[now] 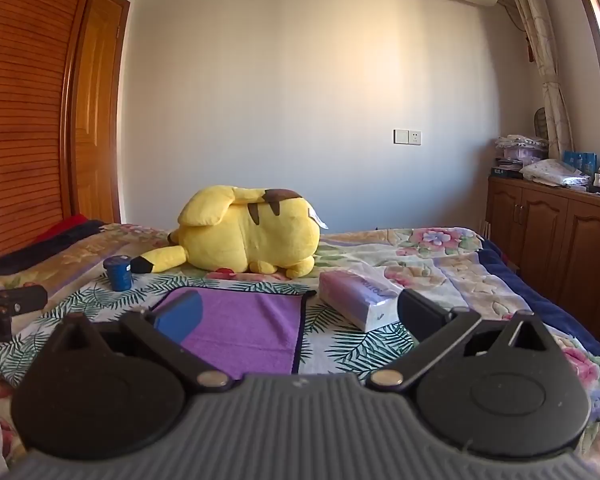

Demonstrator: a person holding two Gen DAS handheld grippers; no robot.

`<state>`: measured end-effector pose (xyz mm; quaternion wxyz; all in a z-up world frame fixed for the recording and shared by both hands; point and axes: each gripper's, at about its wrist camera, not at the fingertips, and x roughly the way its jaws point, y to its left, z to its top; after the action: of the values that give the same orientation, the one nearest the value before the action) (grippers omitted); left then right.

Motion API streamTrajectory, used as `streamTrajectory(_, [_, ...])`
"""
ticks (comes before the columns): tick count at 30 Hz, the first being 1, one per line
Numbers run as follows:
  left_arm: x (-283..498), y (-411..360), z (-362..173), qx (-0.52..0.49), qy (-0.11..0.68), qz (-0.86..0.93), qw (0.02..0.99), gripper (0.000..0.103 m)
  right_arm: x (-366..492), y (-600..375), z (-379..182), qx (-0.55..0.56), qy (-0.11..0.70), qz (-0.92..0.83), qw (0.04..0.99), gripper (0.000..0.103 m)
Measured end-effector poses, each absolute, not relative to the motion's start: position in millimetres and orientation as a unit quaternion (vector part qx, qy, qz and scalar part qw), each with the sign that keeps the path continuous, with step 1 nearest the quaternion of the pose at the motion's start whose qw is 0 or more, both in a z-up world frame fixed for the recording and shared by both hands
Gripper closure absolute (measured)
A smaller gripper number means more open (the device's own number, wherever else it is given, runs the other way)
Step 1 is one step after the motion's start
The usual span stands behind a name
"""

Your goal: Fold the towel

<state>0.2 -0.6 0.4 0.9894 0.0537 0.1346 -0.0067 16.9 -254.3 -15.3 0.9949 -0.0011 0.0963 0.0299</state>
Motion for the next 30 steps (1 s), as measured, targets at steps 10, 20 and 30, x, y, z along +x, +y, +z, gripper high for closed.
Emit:
streamTrajectory(10, [-0.1,-0.8,0.4,0.054,0.134,-0.007,0.99,0.0,17.1,-254.9,-16.3,-0.001,0.096,0.03,0.995,0.0])
streamTrajectory(20, [-0.3,-0.8,0.4,0.054,0.133,-0.007,0.99,0.0,16.8,-253.8,-15.5,-0.001,0.096,0.03,0.995,0.0])
streamTrajectory(30, [-0.4,-1.0,0.4,0.055,0.133,-0.007,0.99,0.0,16.3,-253.7,-15.7,-0.001,0.096,0.03,0.995,0.0])
